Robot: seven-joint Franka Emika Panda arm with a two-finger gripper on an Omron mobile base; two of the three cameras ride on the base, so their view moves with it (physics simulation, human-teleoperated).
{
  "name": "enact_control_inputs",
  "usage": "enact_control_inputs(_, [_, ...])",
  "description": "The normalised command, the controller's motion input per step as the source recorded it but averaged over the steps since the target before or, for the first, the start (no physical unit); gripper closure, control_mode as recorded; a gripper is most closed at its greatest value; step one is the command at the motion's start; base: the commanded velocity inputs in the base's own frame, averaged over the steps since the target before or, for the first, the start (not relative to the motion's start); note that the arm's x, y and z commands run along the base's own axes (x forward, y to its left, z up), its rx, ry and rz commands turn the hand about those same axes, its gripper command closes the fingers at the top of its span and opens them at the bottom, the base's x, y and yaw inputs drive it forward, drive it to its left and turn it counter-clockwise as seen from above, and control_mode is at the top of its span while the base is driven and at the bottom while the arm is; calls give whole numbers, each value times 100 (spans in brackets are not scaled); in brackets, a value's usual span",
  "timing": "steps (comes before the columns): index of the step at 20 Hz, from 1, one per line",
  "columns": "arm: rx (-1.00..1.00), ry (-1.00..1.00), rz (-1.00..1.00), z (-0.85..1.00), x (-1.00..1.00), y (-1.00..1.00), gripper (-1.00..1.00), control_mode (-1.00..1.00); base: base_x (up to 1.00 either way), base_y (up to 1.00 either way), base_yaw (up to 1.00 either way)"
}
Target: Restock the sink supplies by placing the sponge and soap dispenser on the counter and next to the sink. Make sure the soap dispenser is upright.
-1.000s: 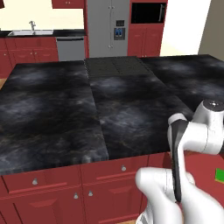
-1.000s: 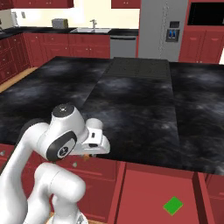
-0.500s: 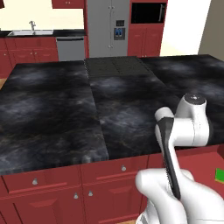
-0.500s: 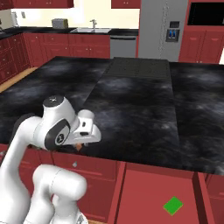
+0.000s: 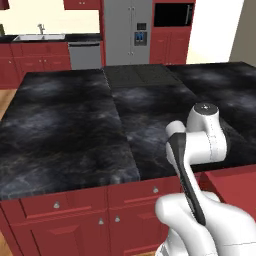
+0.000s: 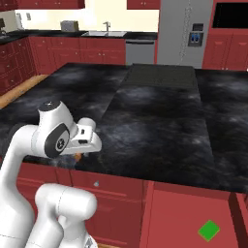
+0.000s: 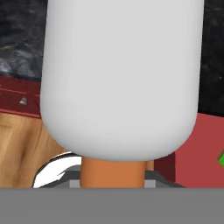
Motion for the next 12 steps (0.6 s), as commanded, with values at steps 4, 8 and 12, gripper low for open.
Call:
enact_control_inputs(4, [0, 0, 0, 0, 0, 0, 100, 100, -19, 100, 0])
enact_control_inputs(8, [0, 0, 0, 0, 0, 0, 100, 100, -15, 100, 0])
enact_control_inputs(12, [0, 0, 0, 0, 0, 0, 100, 100, -19, 100, 0])
